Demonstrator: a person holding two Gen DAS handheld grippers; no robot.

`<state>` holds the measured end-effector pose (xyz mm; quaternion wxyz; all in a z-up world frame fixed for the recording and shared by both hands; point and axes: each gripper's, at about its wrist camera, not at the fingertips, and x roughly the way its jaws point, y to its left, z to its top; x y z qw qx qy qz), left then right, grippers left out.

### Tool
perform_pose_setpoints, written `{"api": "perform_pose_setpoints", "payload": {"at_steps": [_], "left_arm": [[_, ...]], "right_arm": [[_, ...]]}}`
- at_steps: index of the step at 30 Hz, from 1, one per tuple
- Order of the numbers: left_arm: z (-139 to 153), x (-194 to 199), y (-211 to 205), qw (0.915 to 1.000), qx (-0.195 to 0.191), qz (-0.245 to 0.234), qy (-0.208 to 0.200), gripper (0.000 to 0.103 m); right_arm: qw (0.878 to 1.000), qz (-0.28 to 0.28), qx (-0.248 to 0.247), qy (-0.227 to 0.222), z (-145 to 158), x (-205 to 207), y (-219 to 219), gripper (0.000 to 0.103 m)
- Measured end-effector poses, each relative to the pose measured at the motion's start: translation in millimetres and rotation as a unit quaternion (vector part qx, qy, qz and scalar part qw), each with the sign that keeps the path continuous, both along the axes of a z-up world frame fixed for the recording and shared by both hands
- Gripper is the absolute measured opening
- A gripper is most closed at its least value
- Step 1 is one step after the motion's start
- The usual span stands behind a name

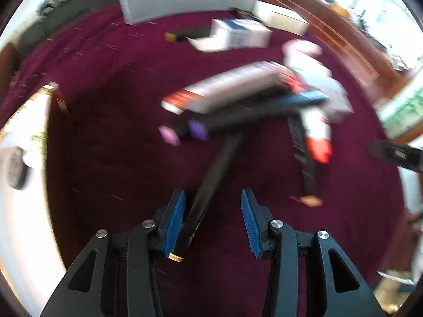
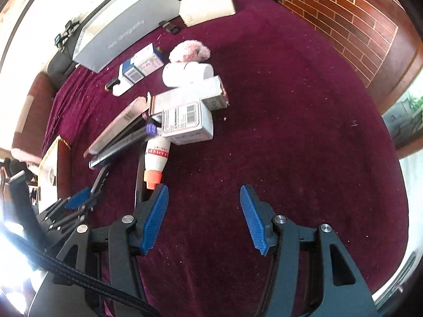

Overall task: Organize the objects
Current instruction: 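Grasp yellow-ended black marker with left tool while right tool approaches markers, then grasp purple-ended black marker with right tool while left tool holds its marker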

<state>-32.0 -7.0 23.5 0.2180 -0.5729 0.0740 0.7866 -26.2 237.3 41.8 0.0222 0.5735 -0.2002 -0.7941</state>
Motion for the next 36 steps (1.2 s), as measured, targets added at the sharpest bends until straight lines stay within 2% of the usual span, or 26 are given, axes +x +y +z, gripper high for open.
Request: {"api": "perform_pose_setpoints", "payload": {"at_steps": [5,12,14,15,21,24,27,30,33,36], "left_arm": [[-0.4,10.6,4.9,0.9998,0.011,0.015,-0.002,0.036],[-4.4,0.1,29.3,0.9984,-0.025,0.029,0.041,0.036],[-4.4,-0.6,30.5,0.9974,-0.031,0.042,0.049,0.021],[-4.1,0.0,28.0,0.9976,-0.022,0.050,0.043,0.011],[5.7,21.6,-13.2,0.9934,0.025,0.110,0.019,0.011],[11.0,36.2,-30.9,0.9909,0.041,0.127,0.014,0.011],[10.3,50.0,-50.4,0.9872,0.060,0.148,-0.003,0.011],[5.4,59.6,-59.8,0.9835,0.070,0.166,-0.017,0.011],[3.7,69.3,-68.7,0.9804,0.079,0.179,-0.024,0.011],[7.4,78.4,-75.6,0.9779,0.089,0.188,-0.022,0.011]], "right_arm": [[1.000,0.006,-0.011,-0.015,-10.5,-0.5,0.9,0.055],[1.000,0.011,-0.013,-0.025,-17.6,3.8,3.7,0.055],[1.000,0.015,-0.012,-0.025,-17.3,5.0,2.8,0.056],[1.000,0.017,-0.011,-0.024,-16.4,5.4,2.1,0.056],[0.999,0.044,-0.018,-0.011,-10.0,3.8,-8.8,0.056],[0.997,0.079,-0.020,-0.002,-6.3,-0.6,-25.3,0.056],[0.990,0.140,0.006,0.023,5.5,-9.8,-57.1,0.056],[0.976,0.211,0.038,0.043,16.1,-22.7,-94.4,0.056],[0.960,0.266,0.071,0.055,17.4,-35.9,-129.3,0.055],[0.935,0.323,0.127,0.069,9.8,-46.8,-166.7,0.055]]}}
